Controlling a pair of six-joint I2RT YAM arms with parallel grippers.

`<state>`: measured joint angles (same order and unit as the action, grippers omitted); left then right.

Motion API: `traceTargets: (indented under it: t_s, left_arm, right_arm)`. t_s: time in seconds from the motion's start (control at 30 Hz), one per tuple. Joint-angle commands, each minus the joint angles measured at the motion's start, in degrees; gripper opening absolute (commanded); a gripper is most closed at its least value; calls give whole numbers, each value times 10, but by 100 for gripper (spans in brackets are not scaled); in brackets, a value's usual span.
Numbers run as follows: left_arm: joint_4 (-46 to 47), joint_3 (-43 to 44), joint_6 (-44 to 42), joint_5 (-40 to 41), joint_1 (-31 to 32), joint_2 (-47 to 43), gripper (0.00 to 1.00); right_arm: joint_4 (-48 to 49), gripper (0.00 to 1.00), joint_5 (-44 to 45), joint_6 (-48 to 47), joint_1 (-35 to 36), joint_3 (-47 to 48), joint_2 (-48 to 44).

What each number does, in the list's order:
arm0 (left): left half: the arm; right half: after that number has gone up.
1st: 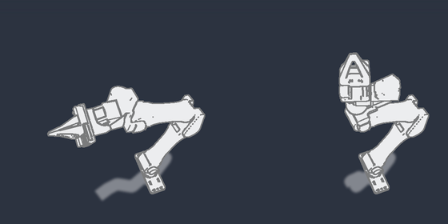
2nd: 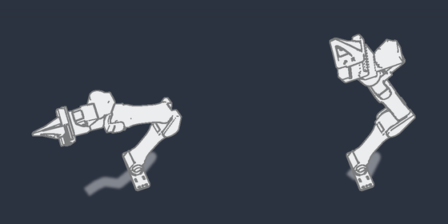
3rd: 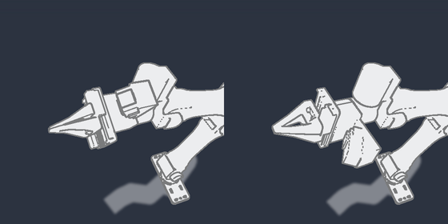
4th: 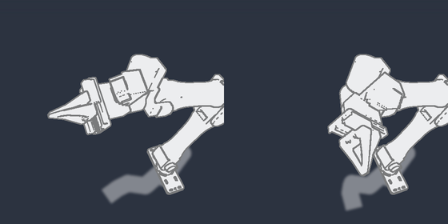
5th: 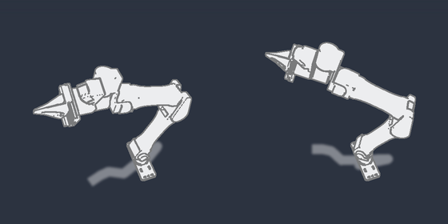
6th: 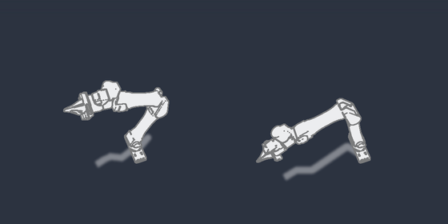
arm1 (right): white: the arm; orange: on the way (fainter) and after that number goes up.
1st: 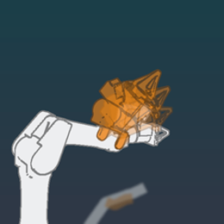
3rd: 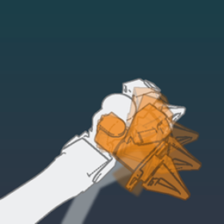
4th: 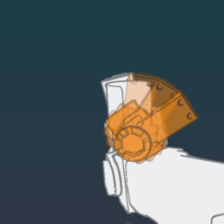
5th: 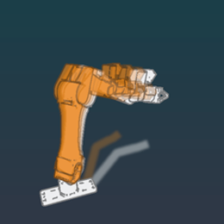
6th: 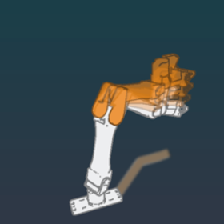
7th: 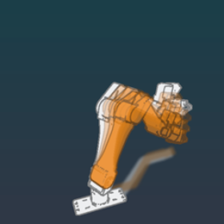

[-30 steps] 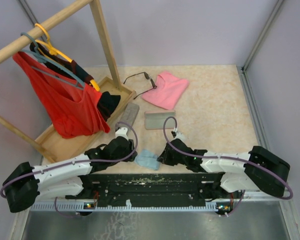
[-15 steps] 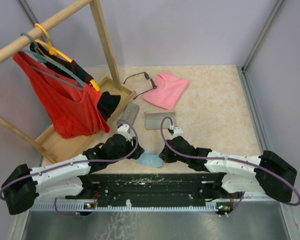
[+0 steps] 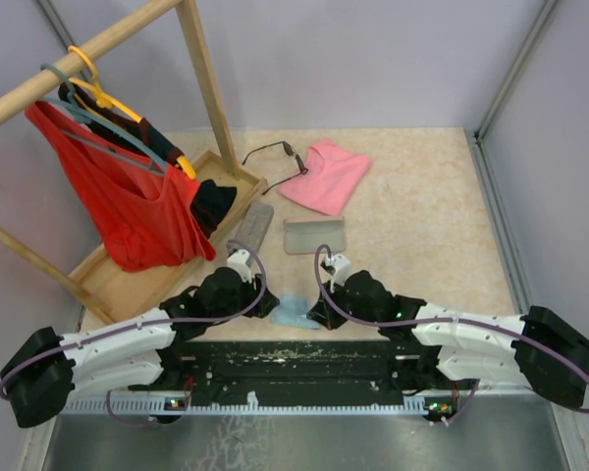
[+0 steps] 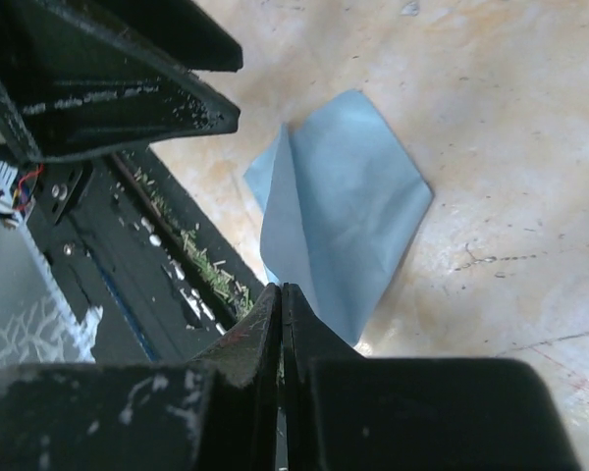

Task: Organize the sunglasses
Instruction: Fold the glasses cleaning cloth at the center of the board.

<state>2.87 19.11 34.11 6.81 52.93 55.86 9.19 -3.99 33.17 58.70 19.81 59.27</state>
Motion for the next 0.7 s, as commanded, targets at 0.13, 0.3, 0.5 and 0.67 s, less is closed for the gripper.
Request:
traceTargets:
  t_s: [0.13,0.3,0.5,0.67]
  left_arm:
    - [30,-35,10,-19,-6,-42,58]
    - [48,-46,18,-39,-7,-33,58]
    - [68,-53,12,-52,-7,-15,58]
    - [78,-57,7,-57,-6,-14,60]
  right_arm:
    - [22,0,-62,-44,-3,-5,-7]
    - [11,0,-59,-46,-3,-12,-10]
    - [-3,0,2,-15,-3,-12,-11]
    - [-3,0,21,-5,-3,-11,-9]
